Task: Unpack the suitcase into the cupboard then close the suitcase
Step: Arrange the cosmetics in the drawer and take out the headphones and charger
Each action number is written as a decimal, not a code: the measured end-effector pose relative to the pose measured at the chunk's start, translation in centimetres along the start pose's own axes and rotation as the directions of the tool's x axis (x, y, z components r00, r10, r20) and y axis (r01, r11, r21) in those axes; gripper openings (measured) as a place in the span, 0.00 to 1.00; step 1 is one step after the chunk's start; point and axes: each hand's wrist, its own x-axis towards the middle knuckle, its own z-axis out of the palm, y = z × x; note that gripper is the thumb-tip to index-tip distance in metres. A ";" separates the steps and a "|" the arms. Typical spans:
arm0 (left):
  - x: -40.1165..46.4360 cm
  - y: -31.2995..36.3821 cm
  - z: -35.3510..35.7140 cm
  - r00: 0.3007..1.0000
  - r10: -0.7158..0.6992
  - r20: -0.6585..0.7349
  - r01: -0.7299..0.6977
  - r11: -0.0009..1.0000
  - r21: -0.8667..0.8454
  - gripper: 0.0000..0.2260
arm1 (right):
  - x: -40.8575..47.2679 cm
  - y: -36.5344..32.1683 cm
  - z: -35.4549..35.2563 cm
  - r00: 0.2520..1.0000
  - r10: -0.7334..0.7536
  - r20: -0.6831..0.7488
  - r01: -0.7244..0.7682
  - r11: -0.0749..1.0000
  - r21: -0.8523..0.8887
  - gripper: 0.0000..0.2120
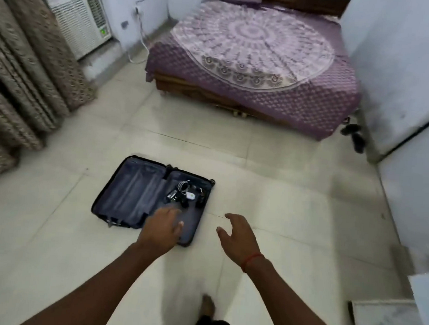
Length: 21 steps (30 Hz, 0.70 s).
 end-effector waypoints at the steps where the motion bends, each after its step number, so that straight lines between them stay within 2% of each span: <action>1: 0.7 -1.0 0.1 1.000 -0.003 0.011 0.003 1.000 0.022 0.24 | 1.1 -0.2 0.7 1.000 -0.002 0.009 0.002 1.000 -0.010 0.22; 5: 4.8 -6.1 0.9 0.999 -0.023 0.025 0.024 0.999 -0.023 0.19 | 7.7 -0.9 4.2 0.999 0.014 0.040 -0.013 1.000 -0.024 0.21; 11: 12.2 -12.4 3.2 0.984 -0.111 0.140 0.120 0.991 -0.059 0.25 | 18.6 0.4 10.4 0.989 0.067 0.134 -0.062 0.997 -0.040 0.21; 15: 17.8 -16.2 5.5 0.975 -0.125 0.183 0.148 0.982 -0.118 0.21 | 24.6 2.3 15.5 0.983 0.080 0.162 -0.081 0.997 -0.003 0.17; 18: 22.5 -21.0 10.4 0.972 -0.127 0.196 0.165 0.967 -0.193 0.16 | 29.6 5.6 21.2 0.974 0.113 0.198 -0.132 0.988 0.084 0.11; 21: 27.4 -26.9 17.3 0.947 -0.143 0.289 0.202 0.961 -0.187 0.06 | 35.2 10.0 27.6 0.905 0.185 0.383 -0.262 0.952 0.160 0.06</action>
